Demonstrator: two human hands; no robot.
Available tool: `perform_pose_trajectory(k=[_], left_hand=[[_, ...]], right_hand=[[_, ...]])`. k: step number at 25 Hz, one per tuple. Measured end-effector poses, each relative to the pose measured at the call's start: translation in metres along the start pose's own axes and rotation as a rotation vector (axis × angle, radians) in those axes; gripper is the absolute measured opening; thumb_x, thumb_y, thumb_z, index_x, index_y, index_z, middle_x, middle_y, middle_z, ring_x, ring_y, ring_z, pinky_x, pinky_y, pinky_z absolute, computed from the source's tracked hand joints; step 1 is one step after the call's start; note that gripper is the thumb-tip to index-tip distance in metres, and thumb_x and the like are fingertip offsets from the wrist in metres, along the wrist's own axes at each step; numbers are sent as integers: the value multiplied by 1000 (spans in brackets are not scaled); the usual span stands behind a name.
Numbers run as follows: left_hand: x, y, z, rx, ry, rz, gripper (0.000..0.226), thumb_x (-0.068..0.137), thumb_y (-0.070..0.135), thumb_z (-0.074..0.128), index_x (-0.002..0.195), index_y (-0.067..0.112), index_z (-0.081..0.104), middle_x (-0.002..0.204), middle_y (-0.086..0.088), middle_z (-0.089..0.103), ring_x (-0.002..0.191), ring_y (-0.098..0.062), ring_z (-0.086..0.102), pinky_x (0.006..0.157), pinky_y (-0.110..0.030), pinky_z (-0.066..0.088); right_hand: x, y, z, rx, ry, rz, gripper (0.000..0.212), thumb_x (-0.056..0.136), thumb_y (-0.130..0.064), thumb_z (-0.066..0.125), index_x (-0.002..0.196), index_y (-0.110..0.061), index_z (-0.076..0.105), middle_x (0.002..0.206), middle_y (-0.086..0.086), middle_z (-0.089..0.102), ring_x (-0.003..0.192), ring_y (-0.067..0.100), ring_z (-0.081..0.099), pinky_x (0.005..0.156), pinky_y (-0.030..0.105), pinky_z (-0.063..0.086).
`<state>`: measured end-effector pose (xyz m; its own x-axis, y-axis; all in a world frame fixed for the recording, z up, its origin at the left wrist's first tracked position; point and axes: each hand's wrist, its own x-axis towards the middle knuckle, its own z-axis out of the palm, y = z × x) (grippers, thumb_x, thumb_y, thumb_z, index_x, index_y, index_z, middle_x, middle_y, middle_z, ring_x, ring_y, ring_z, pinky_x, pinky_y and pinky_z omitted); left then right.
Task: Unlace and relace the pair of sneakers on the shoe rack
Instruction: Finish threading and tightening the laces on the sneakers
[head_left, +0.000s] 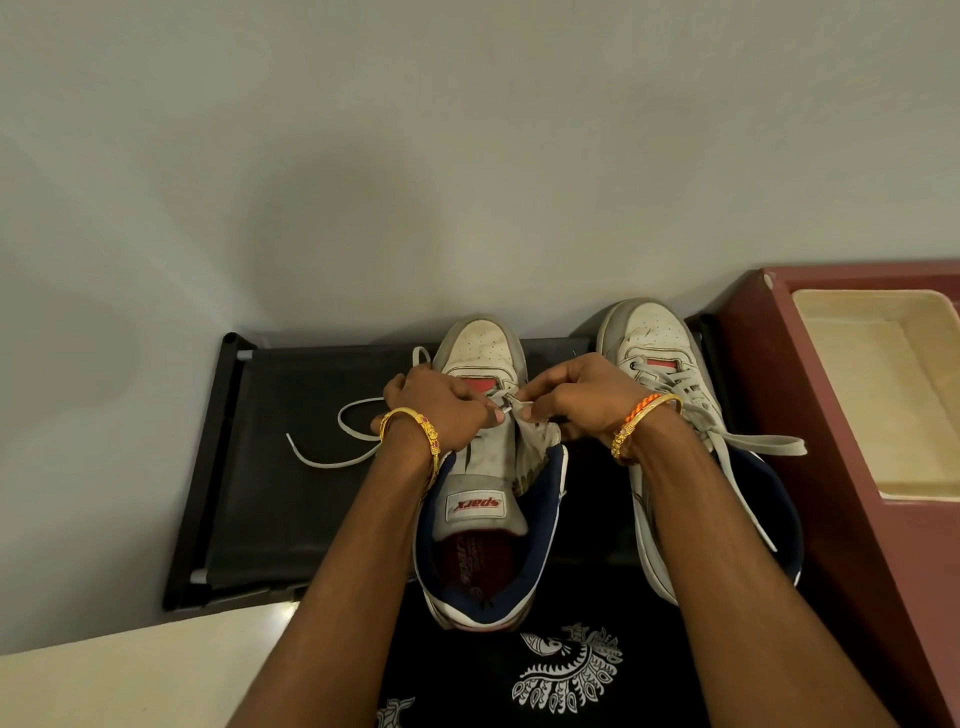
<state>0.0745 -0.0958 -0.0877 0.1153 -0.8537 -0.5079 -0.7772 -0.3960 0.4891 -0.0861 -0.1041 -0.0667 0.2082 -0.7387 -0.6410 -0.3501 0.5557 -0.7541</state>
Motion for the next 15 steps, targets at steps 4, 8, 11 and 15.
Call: perform_pose_trajectory(k=[4, 8, 11, 15], left_hand=[[2, -1, 2, -27, 36, -2, 15, 75, 40, 72, 87, 31, 74, 150, -1, 34, 140, -29, 23, 114, -44, 21], [-3, 4, 0, -56, 53, -10, 15, 75, 36, 73, 86, 27, 74, 149, -1, 35, 141, -26, 21, 116, -41, 18], [-8, 7, -3, -40, 38, 32, 19, 78, 33, 72, 95, 23, 74, 150, -2, 33, 142, -25, 18, 117, -38, 12], [-8, 8, -4, -9, 31, 37, 16, 78, 36, 71, 91, 26, 74, 152, -2, 29, 142, -26, 16, 116, -38, 12]], right_hand=[[0, 1, -1, -8, -5, -4, 16, 81, 9, 61, 82, -4, 69, 79, 6, 63, 72, 15, 58, 51, 19, 54], [0, 3, -2, 18, -9, -2, 15, 80, 11, 61, 85, -1, 68, 77, 6, 62, 70, 14, 59, 51, 19, 55], [0, 2, -2, 11, -9, -3, 14, 81, 10, 61, 88, 0, 69, 78, 5, 62, 71, 14, 59, 54, 20, 55], [0, 2, -2, 2, -19, -12, 14, 81, 9, 62, 88, -1, 69, 76, 4, 62, 68, 12, 58, 50, 17, 54]])
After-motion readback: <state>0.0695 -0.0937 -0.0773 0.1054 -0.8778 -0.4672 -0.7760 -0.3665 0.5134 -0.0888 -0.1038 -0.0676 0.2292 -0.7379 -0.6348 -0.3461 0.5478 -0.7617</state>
